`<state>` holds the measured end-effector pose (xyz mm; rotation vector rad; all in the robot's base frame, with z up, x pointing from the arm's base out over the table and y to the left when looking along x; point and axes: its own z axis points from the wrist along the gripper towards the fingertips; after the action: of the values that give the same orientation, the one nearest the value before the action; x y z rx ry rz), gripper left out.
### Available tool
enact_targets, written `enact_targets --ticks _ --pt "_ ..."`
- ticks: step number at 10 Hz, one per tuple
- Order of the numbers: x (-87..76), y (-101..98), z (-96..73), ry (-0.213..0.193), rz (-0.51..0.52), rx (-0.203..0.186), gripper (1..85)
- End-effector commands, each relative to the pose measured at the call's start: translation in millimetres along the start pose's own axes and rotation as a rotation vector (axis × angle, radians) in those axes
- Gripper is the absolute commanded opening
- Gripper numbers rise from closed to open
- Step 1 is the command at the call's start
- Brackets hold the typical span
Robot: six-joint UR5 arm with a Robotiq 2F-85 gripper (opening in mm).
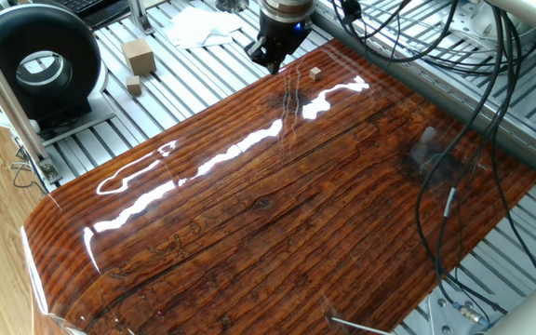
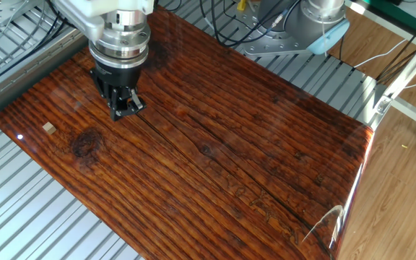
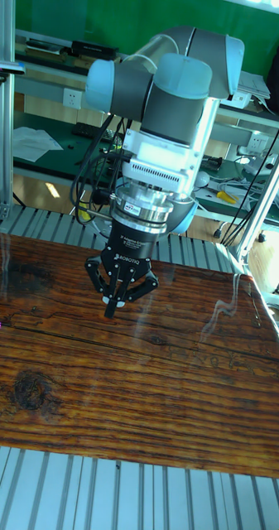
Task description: Hold a small block with the gripper and sweep it from left to right on the table
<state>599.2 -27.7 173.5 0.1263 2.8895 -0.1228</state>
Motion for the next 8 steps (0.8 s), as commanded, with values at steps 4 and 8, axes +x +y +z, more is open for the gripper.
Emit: enact_targets --ticks 4,8 --pt "3.5 4.7 -1.6 0.016 -0.026 -0.009 1.0" --pt "5.0 3.0 -1.2 0.021 -0.053 -0.006 1.0"
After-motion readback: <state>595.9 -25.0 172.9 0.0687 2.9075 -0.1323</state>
